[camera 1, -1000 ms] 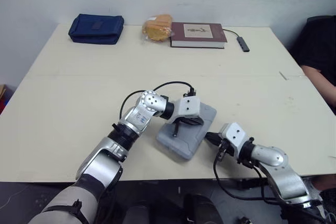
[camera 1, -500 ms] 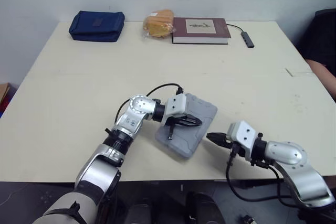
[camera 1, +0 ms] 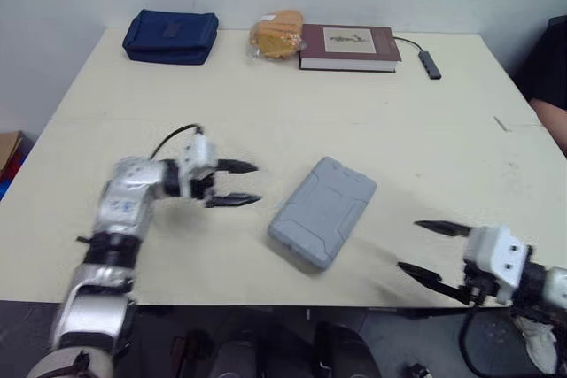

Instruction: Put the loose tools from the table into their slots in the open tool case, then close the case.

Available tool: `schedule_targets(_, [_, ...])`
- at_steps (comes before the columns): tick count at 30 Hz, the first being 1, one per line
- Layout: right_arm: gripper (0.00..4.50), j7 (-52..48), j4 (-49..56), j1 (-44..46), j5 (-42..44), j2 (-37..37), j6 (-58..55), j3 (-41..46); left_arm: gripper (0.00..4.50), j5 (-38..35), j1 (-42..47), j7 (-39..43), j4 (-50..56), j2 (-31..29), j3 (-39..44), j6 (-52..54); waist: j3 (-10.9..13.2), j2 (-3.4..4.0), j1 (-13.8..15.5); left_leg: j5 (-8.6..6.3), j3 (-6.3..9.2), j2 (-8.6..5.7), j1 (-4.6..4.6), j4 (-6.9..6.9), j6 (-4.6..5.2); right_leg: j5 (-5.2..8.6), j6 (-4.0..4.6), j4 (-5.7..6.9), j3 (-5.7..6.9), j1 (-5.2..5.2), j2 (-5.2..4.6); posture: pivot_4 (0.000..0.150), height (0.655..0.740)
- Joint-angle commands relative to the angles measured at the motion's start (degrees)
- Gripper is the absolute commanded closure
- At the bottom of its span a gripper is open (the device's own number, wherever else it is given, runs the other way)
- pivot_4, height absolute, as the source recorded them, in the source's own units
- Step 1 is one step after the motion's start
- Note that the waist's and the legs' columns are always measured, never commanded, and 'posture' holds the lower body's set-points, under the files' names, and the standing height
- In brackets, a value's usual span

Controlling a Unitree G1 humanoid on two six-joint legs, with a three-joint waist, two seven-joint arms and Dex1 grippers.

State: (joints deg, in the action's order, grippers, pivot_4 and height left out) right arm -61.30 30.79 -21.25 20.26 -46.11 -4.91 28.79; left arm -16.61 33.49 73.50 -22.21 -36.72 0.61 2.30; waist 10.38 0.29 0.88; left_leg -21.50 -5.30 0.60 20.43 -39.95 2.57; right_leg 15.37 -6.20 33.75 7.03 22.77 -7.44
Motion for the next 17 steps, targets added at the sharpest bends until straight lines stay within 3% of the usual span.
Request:
schedule_targets(1, [0.00, -4.8, -3.2, -1.9, 0.9, -2.1, 5.8, 7.8, 0.07, 1.2, -5.8, -6.0, 5.5, -3.7, 5.5, -0.7, 0.1, -0.16, 0.1, 0.00, 0.01, 0.01, 0.00, 0.00, 0.00, 0.00, 0.00, 0.00, 0.00, -0.01, -0.01, 0.150, 0.7400])
schedule_targets(8, [0.00, -8.4, -12.0, 0.2, 3.8, -6.0, 7.3, 14.6, 0.07, 0.0, -20.7, -10.5, 13.7, -9.8, 13.2, -0.1, 0.4, 0.01, 0.5, -0.23, 0.13, 0.04, -0.02, 0.00, -0.08, 0.01, 0.02, -0.31, -0.56, -0.01, -0.28, 0.150, 0.7400])
schedule_targets(17, [0.00, -6.9, -16.0, 4.6, 2.7, -5.5, 9.6, 10.7, 0.07, -0.5, -27.6, -15.0, 19.5, -10.2, 16.7, 1.6, 0.6, 0.45, 0.4, -0.27, 0.01, 0.10, -0.04, 0.03, -0.23, 0.06, 0.12, -0.14, -0.59, 0.14, -0.21, 0.150, 0.7400])
